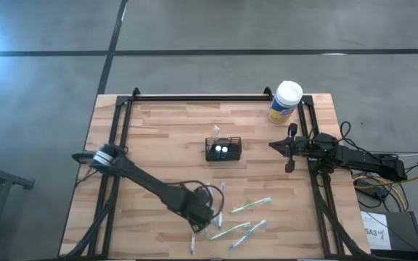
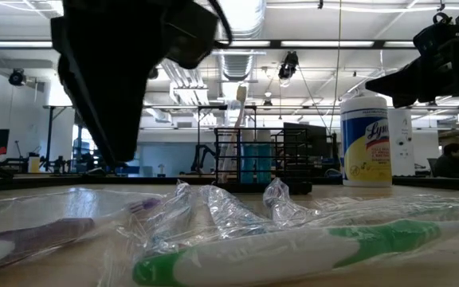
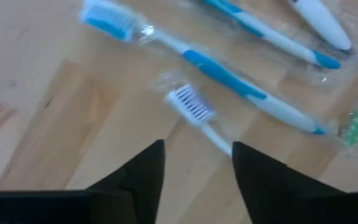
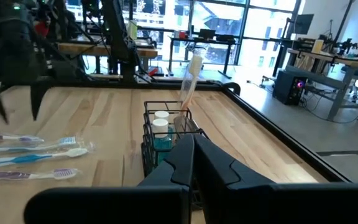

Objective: Pick & Place toothbrushing station
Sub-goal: Put the left violet toothbrush into the black wire organizer

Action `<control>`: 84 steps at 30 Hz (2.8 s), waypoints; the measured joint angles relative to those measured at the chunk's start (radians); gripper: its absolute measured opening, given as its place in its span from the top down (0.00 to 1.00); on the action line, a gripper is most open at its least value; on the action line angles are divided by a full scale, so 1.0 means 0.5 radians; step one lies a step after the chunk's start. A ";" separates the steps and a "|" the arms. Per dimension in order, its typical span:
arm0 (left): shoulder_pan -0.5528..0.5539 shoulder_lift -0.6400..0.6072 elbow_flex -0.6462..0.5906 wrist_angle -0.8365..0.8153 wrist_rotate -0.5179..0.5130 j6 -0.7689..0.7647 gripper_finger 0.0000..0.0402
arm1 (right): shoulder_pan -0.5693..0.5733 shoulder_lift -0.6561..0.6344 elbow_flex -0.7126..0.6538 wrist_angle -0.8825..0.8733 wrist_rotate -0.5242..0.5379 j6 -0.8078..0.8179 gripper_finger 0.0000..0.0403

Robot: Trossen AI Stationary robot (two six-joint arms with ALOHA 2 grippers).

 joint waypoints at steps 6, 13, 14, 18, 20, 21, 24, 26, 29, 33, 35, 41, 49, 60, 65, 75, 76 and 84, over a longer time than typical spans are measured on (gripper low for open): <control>0.019 0.122 0.105 -0.004 0.086 0.065 0.43 | 0.001 0.000 0.000 0.000 0.000 -0.010 0.98; 0.031 0.141 0.009 0.002 0.098 0.040 0.43 | 0.000 0.000 0.000 0.000 0.000 -0.010 0.98; 0.031 0.141 -0.013 0.019 0.105 0.041 0.43 | 0.000 0.000 0.000 0.000 0.000 -0.010 0.98; 0.032 0.127 -0.105 0.070 0.125 0.042 0.44 | 0.000 0.000 0.000 0.001 0.000 -0.010 0.98; 0.035 0.122 -0.149 0.058 0.121 0.057 0.45 | 0.001 0.000 0.000 0.001 0.000 -0.010 0.98; 0.037 0.113 -0.171 0.061 0.121 0.060 0.46 | 0.001 0.000 0.000 0.001 0.001 -0.010 0.98; 0.047 0.093 -0.210 -0.079 0.122 0.140 0.50 | 0.000 0.000 0.000 0.002 0.000 -0.010 0.98; 0.052 0.082 -0.218 -0.194 0.087 0.234 0.52 | 0.000 -0.001 0.000 0.002 0.000 -0.010 0.98; 0.063 0.062 -0.212 -0.355 -0.076 0.349 0.56 | 0.001 -0.001 0.000 0.002 0.000 -0.010 0.98; 0.084 -0.034 -0.208 -0.420 -0.227 0.580 0.58 | 0.000 0.000 0.000 0.002 0.001 -0.010 0.98; 0.091 -0.092 -0.208 -0.421 -0.258 0.631 0.57 | 0.000 -0.001 0.000 0.003 0.001 -0.010 0.98; 0.104 -0.263 -0.208 -0.373 -0.303 0.474 0.52 | 0.000 0.000 0.000 0.003 0.001 -0.032 0.98; 0.105 -0.263 -0.302 -0.269 -0.220 -0.067 0.42 | 0.000 -0.001 0.000 0.003 0.001 -0.030 0.98; 0.104 -0.261 -0.710 0.113 0.011 -0.147 0.37 | 0.000 0.000 0.000 0.002 0.001 -0.031 0.98; 0.110 -0.276 -0.796 0.213 0.031 -0.138 0.38 | 0.000 0.000 0.000 0.002 0.002 -0.029 0.98; 0.114 -0.275 -0.807 0.223 0.027 0.016 0.71 | 0.000 0.000 0.000 0.002 0.001 -0.025 0.98; 0.116 -0.276 -0.807 0.221 0.026 0.051 0.76 | 0.001 0.000 0.000 0.002 0.001 -0.025 0.98; 0.135 -0.357 -0.822 0.212 -0.178 0.300 0.95 | 0.000 0.000 0.000 0.002 0.001 -0.025 0.98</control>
